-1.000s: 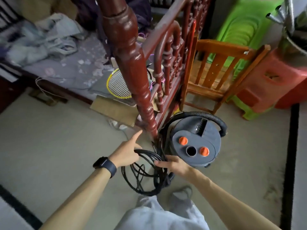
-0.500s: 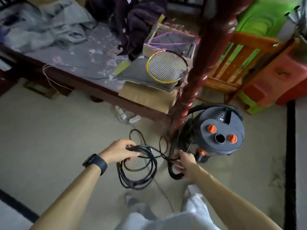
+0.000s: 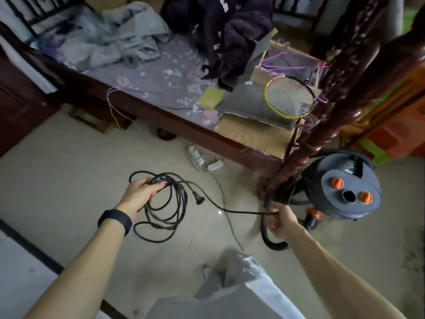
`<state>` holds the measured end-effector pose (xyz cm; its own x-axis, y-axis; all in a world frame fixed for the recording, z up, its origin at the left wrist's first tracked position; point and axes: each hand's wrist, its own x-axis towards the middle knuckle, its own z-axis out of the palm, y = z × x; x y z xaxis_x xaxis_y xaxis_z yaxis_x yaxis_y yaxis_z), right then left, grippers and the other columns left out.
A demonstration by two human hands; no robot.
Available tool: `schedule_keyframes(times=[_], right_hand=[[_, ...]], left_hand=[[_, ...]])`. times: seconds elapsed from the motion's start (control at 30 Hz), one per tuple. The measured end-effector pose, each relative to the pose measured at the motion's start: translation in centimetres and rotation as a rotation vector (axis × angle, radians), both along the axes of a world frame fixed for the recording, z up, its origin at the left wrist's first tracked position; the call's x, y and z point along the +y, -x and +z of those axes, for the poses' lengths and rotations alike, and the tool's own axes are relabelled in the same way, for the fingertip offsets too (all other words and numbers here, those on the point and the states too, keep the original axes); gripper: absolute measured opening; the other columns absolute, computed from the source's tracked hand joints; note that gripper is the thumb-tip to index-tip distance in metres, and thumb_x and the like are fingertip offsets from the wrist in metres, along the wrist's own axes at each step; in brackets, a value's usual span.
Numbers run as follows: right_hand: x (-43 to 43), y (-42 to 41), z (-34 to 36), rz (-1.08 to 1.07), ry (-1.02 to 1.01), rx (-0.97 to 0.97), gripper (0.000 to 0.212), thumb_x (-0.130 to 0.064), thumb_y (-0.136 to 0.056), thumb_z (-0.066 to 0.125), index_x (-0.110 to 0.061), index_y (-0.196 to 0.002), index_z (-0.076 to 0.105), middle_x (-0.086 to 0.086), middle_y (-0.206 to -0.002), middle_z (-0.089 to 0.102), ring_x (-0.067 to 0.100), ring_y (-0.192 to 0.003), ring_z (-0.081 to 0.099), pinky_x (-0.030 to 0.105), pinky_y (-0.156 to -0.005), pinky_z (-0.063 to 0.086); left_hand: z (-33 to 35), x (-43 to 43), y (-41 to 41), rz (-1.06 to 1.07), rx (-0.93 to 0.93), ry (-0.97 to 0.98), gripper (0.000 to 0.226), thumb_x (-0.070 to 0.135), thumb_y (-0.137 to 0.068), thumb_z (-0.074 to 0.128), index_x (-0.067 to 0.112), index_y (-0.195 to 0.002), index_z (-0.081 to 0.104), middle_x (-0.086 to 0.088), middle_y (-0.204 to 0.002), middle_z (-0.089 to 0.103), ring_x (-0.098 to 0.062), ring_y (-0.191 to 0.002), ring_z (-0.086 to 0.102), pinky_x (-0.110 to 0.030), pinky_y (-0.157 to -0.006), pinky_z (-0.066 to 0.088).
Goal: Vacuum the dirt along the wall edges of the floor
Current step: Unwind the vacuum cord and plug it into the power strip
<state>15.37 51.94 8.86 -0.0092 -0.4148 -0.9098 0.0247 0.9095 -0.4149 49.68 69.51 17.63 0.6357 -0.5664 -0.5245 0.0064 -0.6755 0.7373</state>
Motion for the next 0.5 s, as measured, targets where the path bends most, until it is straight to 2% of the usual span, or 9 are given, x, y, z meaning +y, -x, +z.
schedule_keyframes(times=[0.03,0.07,0.13,0.17,0.3,0.37,0.43,0.5], right_hand=[[0.4,-1.1,0.3,-0.005,-0.023,-0.06,0.03,-0.023,-0.1,0.054,-0.018,-0.07,0.05,-0.002,-0.062,0.068,0.009,-0.043,0.058,0.022,-0.053,0.043],[0.9,-2.4,0.5,-0.019,-0.044,-0.133,0.026,-0.025,-0.099,0.056,-0.02,-0.074,0.052,-0.005,-0.07,0.07,0.009,-0.061,0.07,0.025,-0.063,0.044],[1.6,-5.1,0.7,-0.031,-0.064,-0.202,0.015,-0.026,-0.097,0.06,-0.022,-0.083,0.055,-0.006,-0.088,0.072,0.015,-0.096,0.073,0.031,-0.078,0.046],[1.8,-6.4,0.7,-0.021,-0.074,-0.213,0.013,-0.026,-0.097,0.061,-0.022,-0.086,0.055,-0.005,-0.094,0.072,0.017,-0.103,0.07,0.034,-0.084,0.046],[2.6,-11.2,-0.2,0.041,-0.112,-0.219,0.014,-0.035,-0.091,0.065,-0.025,-0.086,0.057,-0.005,-0.101,0.075,0.016,-0.097,0.063,0.035,-0.088,0.043],[2.7,-13.4,-0.9,0.065,-0.129,-0.221,0.016,-0.04,-0.086,0.068,-0.027,-0.088,0.058,-0.005,-0.102,0.076,0.016,-0.096,0.062,0.035,-0.086,0.042],[2.6,-15.5,-1.9,0.063,-0.148,-0.258,0.018,-0.04,-0.086,0.069,-0.026,-0.095,0.062,-0.004,-0.107,0.076,0.016,-0.101,0.064,0.036,-0.089,0.043],[2.1,-17.9,-2.8,0.052,-0.155,-0.296,0.019,-0.038,-0.089,0.068,-0.023,-0.099,0.065,-0.003,-0.106,0.075,0.016,-0.1,0.068,0.036,-0.087,0.047]], left_hand=[[0.1,-0.4,-0.1,-0.016,0.021,0.011,0.023,0.024,-0.085,0.072,0.011,-0.071,0.061,0.0,-0.053,0.049,-0.017,-0.052,0.044,-0.024,-0.049,0.034],[0.1,-0.8,-0.2,-0.033,0.044,0.018,0.018,0.024,-0.085,0.072,0.011,-0.075,0.064,0.0,-0.055,0.05,-0.016,-0.051,0.045,-0.023,-0.047,0.034],[0.3,-1.4,-0.4,-0.072,0.091,0.031,0.015,0.023,-0.085,0.071,0.012,-0.078,0.065,0.0,-0.057,0.051,-0.015,-0.052,0.046,-0.019,-0.043,0.032],[0.4,-1.6,-0.6,-0.092,0.113,0.04,0.015,0.022,-0.085,0.071,0.014,-0.075,0.065,-0.001,-0.058,0.051,-0.015,-0.053,0.046,-0.018,-0.042,0.032],[0.6,-2.3,-3.1,-0.241,0.149,0.041,0.015,0.026,-0.085,0.072,0.013,-0.078,0.068,-0.002,-0.062,0.05,-0.017,-0.058,0.046,-0.023,-0.052,0.034],[0.8,-3.3,-4.9,-0.3,0.183,0.02,0.019,0.029,-0.086,0.07,0.011,-0.081,0.068,-0.001,-0.062,0.051,-0.016,-0.057,0.045,-0.021,-0.05,0.033],[0.7,-4.5,-6.7,-0.323,0.222,0.017,0.03,0.033,-0.089,0.067,0.002,-0.089,0.066,-0.002,-0.062,0.051,-0.015,-0.055,0.044,-0.019,-0.046,0.032],[0.4,-6.0,-8.5,-0.35,0.239,0.016,0.04,0.043,-0.091,0.062,0.004,-0.094,0.07,-0.001,-0.062,0.051,-0.016,-0.057,0.044,-0.018,-0.048,0.034]])
